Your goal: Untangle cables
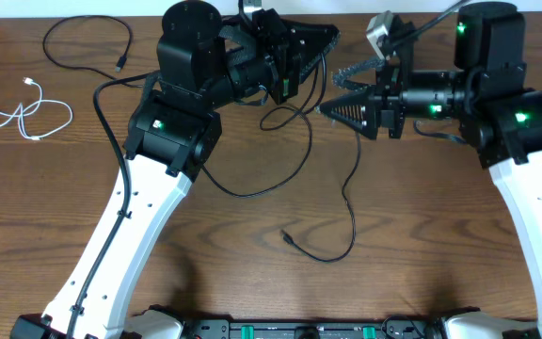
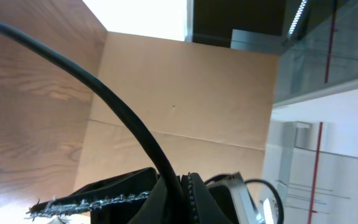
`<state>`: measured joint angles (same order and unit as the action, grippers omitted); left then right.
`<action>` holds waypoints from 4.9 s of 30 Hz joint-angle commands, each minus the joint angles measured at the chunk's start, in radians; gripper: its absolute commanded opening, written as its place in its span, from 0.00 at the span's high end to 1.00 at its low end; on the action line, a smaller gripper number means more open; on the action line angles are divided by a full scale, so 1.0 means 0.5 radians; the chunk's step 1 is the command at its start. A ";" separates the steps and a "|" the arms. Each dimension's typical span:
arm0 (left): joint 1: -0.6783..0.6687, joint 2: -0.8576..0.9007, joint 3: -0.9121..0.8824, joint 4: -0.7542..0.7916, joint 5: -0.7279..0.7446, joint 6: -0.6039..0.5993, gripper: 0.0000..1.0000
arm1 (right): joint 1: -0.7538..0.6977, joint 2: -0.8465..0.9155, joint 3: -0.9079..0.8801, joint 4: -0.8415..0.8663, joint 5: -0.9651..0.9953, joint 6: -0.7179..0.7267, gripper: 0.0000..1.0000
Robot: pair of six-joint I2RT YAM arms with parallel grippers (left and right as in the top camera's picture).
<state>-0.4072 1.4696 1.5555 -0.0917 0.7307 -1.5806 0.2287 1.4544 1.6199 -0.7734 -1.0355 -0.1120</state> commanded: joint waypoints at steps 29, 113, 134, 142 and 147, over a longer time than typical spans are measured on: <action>-0.022 -0.044 0.014 0.050 -0.031 -0.237 0.92 | 0.287 -0.005 0.005 0.117 0.446 0.243 0.99; -0.053 0.006 0.013 -0.607 0.072 0.345 0.70 | 0.407 -0.006 0.005 -0.153 0.810 0.328 0.99; -0.053 0.006 0.013 -0.615 0.079 0.345 0.76 | 0.401 -0.006 0.005 -0.140 0.817 0.330 0.99; -0.053 0.006 0.013 -0.614 0.079 0.344 0.76 | 0.394 -0.006 0.005 -0.144 0.913 0.368 0.99; -0.053 0.006 0.013 -0.614 0.078 0.345 0.77 | 0.395 -0.006 0.005 -0.146 0.961 0.417 0.99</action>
<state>-0.4286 1.4681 1.5555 -0.3977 0.7574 -1.4155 0.4248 1.4502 1.6199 -0.8478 -0.5751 0.0792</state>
